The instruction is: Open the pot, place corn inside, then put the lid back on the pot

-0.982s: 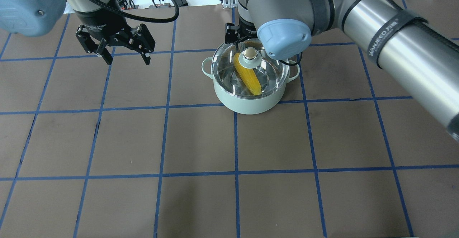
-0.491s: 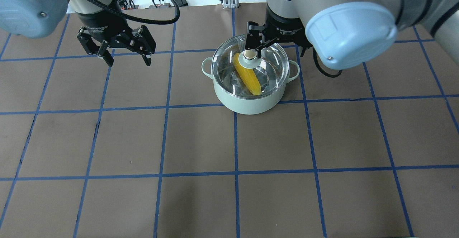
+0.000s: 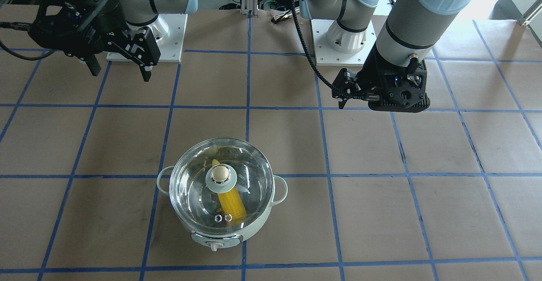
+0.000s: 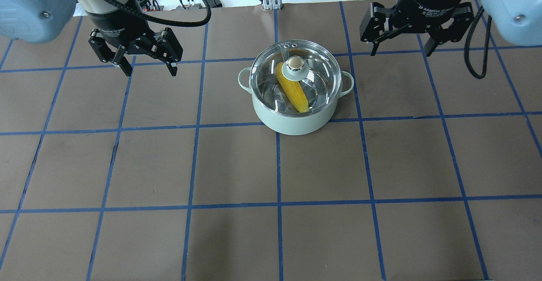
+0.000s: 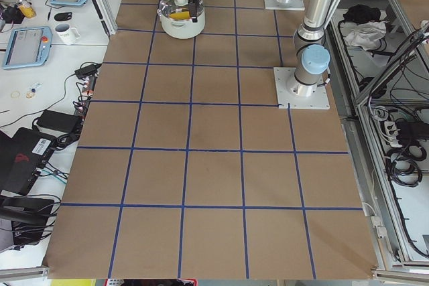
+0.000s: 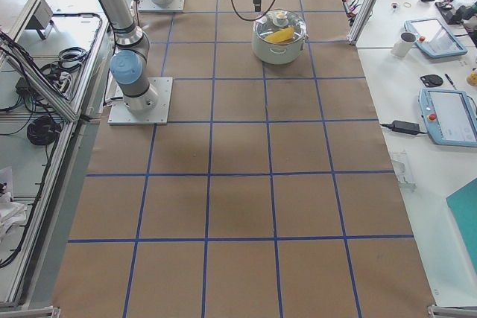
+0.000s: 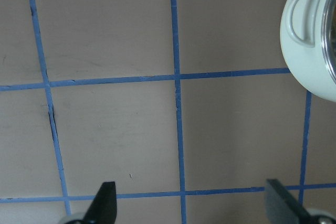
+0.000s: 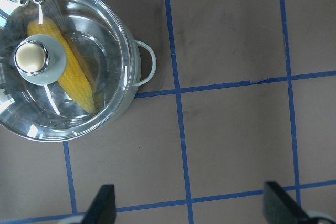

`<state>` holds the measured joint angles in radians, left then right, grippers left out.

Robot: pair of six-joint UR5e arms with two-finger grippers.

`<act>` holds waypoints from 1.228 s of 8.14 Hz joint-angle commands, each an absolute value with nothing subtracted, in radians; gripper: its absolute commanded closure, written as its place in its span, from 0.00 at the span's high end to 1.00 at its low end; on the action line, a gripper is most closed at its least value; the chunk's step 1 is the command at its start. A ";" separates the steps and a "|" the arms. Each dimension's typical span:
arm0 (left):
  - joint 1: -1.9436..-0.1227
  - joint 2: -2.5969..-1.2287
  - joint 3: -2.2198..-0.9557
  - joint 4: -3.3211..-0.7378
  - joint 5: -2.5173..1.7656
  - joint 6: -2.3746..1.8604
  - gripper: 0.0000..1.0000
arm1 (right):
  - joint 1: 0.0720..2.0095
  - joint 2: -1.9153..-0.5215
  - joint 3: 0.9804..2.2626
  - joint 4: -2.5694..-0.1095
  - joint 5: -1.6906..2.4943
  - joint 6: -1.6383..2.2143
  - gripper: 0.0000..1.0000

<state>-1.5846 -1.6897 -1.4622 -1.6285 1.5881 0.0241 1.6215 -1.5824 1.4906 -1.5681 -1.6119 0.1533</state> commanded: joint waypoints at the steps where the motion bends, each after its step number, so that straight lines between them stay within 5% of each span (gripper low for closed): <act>1: -1.586 -1.692 -1.460 -1.626 1.586 0.025 1.00 | 1.603 -1.586 1.499 -1.536 -1.601 0.140 1.00; 10: -1.585 -1.694 -1.465 -1.623 1.583 0.023 1.00 | 1.591 -1.577 1.500 -1.536 -1.601 0.137 1.00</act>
